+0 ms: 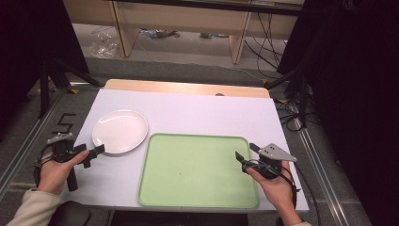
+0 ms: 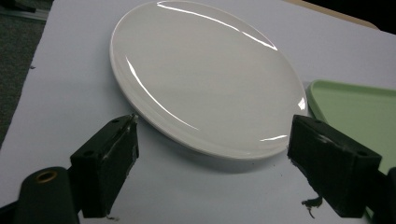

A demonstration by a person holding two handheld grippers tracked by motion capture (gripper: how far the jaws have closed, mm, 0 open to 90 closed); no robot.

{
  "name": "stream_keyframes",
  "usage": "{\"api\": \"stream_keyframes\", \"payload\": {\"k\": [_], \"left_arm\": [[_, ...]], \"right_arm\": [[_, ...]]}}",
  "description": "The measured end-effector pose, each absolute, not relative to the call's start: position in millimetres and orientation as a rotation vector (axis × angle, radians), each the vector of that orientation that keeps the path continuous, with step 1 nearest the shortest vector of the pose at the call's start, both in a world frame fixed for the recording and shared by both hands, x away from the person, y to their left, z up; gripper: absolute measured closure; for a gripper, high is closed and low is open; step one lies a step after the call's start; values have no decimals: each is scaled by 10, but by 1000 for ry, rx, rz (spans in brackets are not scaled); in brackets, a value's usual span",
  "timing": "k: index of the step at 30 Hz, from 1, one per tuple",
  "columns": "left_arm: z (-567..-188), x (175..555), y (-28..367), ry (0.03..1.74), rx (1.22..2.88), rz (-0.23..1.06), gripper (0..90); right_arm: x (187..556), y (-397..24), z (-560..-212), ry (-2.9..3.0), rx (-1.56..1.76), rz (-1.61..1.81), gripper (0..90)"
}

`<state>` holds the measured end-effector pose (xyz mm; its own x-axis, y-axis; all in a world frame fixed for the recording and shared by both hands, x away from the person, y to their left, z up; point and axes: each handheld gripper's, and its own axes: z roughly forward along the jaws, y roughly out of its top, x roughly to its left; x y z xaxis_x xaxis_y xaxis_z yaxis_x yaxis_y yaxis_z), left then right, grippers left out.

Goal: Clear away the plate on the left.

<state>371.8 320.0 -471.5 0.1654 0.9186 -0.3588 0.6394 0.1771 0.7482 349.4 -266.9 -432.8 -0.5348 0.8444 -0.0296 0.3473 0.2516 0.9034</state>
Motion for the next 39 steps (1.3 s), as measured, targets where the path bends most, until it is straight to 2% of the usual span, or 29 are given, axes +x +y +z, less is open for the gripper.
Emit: {"api": "stream_keyframes", "payload": {"k": [10,15,18,26,39], "left_arm": [[-4725,3867,3219,1615,1544,379,188],[-4768,3991,3277,1681,1553,331,205],[-4790,4046,3318,1698,1552,335,225],[-4800,4114,3331,1768,1526,246,318],[-4809,4227,3350,1831,1522,194,396]], "right_arm": [[3488,-2665,-4319,1997,1081,1236,356],[3496,-2666,-4324,1996,1083,1238,356],[3493,-2666,-4323,1996,1089,1238,356],[3495,-2656,-4325,1989,1091,1256,356],[3494,-2662,-4317,1992,1089,1245,356]]}}
